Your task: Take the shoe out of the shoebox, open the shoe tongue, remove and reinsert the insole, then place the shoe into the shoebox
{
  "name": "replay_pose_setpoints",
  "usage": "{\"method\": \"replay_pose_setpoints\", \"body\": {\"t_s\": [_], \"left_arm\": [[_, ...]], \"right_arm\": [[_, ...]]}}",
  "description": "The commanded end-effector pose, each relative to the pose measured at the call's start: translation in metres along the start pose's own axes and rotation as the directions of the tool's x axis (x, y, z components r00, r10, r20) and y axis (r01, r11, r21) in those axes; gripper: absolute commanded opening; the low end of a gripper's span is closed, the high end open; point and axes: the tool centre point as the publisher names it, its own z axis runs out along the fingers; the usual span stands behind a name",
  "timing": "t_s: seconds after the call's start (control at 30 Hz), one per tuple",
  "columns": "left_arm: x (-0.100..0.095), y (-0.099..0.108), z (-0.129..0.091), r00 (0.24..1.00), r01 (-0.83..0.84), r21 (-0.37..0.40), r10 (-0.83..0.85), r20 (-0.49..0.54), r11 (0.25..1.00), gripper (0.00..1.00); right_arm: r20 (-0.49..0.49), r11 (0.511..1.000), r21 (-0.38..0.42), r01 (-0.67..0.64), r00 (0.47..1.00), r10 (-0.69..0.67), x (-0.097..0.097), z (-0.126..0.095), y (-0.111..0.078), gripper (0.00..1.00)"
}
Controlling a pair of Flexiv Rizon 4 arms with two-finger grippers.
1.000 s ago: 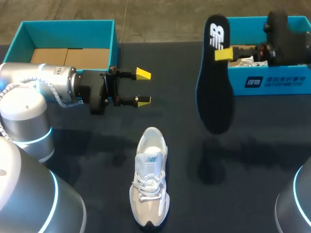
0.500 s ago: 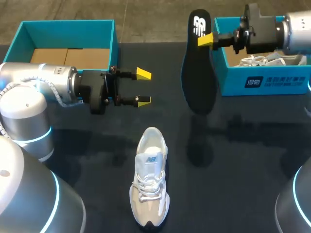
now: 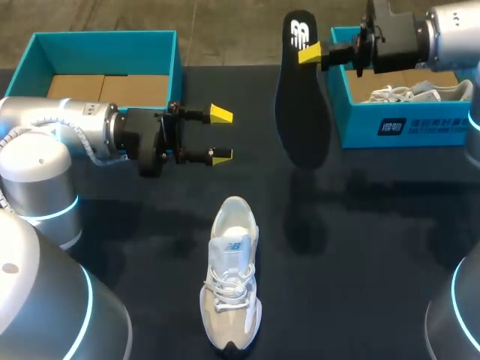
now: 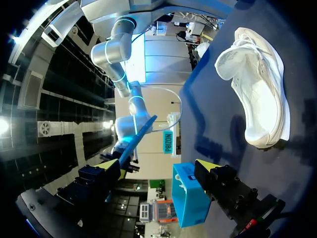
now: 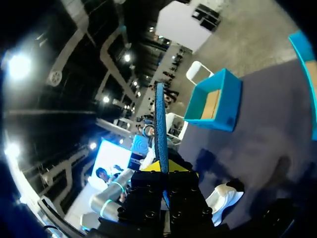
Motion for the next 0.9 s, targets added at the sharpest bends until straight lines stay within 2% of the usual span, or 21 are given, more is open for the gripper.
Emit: {"method": "replay_pose_setpoints", "body": {"t_s": [0.03, 0.27, 0.33, 0.37, 0.7, 0.73, 0.83, 0.9], "left_arm": [[0.001, 0.000, 0.002, 1.000, -0.001, -0.002, 0.001, 0.000, 1.000, 1.00], [0.001, 0.000, 0.002, 1.000, -0.001, -0.002, 0.001, 0.000, 1.000, 1.00], [0.001, 0.000, 0.002, 1.000, -0.001, -0.002, 0.001, 0.000, 1.000, 1.00], [0.001, 0.000, 0.002, 1.000, -0.001, -0.002, 0.001, 0.000, 1.000, 1.00], [0.001, 0.000, 0.002, 1.000, -0.001, -0.002, 0.001, 0.000, 1.000, 1.00], [0.000, 0.001, 0.004, 1.000, -0.007, -0.025, 0.007, 0.003, 1.000, 1.00], [-0.004, 0.003, 0.009, 1.000, -0.025, -0.035, 0.025, 0.019, 0.999, 1.00], [-0.011, 0.005, 0.012, 0.999, -0.014, -0.039, 0.015, 0.030, 0.999, 1.00]], "right_arm": [[-0.006, 0.998, -0.007, -0.061, 0.998, 0.061, -0.017, 0.009, 0.005, 0.00], [-0.004, 0.992, -0.015, -0.126, 0.992, 0.126, -0.030, 0.007, 0.011, 0.00], [-0.010, 0.986, -0.013, -0.163, 0.987, 0.163, -0.035, 0.006, 0.012, 0.00], [0.018, 0.979, -0.003, -0.202, 0.979, 0.202, -0.040, 0.005, 0.012, 0.00], [0.018, 0.979, -0.003, -0.202, 0.979, 0.202, -0.040, 0.005, 0.012, 0.00], [0.018, 0.979, -0.003, -0.202, 0.979, 0.202, -0.040, 0.005, 0.012, 0.00], [0.018, 0.979, -0.003, -0.202, 0.979, 0.202, -0.040, 0.005, 0.012, 0.00], [0.051, 0.973, 0.009, -0.229, 0.972, 0.228, -0.044, 0.008, 0.012, 0.00]]}}
